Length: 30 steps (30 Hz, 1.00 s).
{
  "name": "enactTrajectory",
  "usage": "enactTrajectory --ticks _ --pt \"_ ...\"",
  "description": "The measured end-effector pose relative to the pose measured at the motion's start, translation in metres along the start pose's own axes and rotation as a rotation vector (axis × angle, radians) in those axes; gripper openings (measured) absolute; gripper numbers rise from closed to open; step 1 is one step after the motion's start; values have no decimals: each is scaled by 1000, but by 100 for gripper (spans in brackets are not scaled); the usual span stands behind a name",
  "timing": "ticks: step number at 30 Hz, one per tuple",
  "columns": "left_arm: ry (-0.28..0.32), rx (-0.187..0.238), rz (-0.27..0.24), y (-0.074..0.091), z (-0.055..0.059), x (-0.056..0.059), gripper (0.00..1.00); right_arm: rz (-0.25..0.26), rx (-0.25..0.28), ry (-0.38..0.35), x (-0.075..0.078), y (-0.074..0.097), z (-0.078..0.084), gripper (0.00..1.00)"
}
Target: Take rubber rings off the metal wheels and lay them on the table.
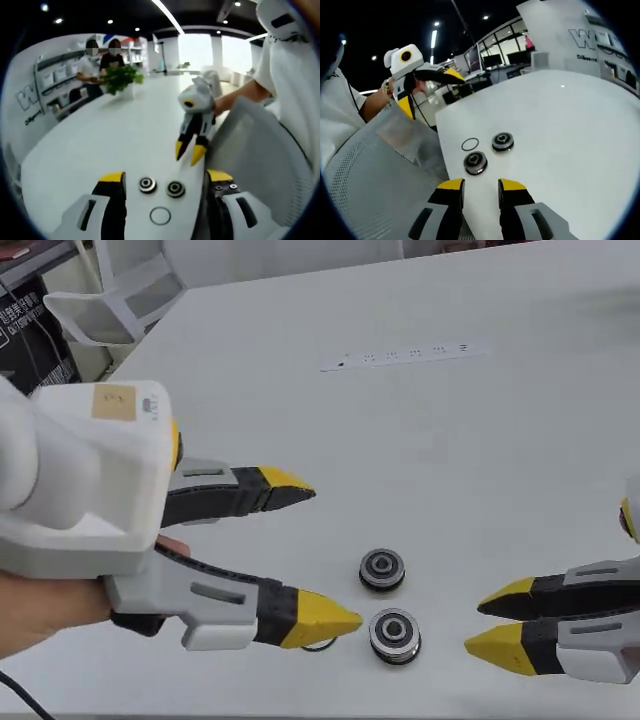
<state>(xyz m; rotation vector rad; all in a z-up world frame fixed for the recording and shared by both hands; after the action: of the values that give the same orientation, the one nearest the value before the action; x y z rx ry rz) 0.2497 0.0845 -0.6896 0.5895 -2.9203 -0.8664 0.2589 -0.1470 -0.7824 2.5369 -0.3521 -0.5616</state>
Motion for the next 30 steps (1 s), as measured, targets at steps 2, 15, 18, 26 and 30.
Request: enactTrajectory --ticks 2,15,18,26,30 --pt "-8 -5 27 -10 -1 1 63 -7 14 -6 1 -4 -1 24" --pt "26 5 134 -46 14 1 54 -29 -19 49 -4 -28 -4 24" --pt "33 7 138 -51 21 0 50 -34 -37 73 -4 -34 -5 24" --pt "90 -30 126 -62 44 -9 41 -37 -86 101 -1 -44 -5 24" --pt "102 -47 122 -66 53 -10 36 -40 -102 115 1 -46 -4 24"
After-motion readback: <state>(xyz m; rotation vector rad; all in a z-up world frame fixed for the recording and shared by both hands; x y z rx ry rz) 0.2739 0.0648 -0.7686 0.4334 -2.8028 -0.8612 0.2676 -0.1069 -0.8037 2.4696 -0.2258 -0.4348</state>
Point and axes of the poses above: the centre of the closed fingertips' face, and the gripper's own axes: y roughly backward along the fingers, x roughly to its right, z roughly out of its underside, the point moved 10 cm from there along y, roughly backward along the fingers, and after that the axes turned 1 degree about -x, right-handed, at the moved point
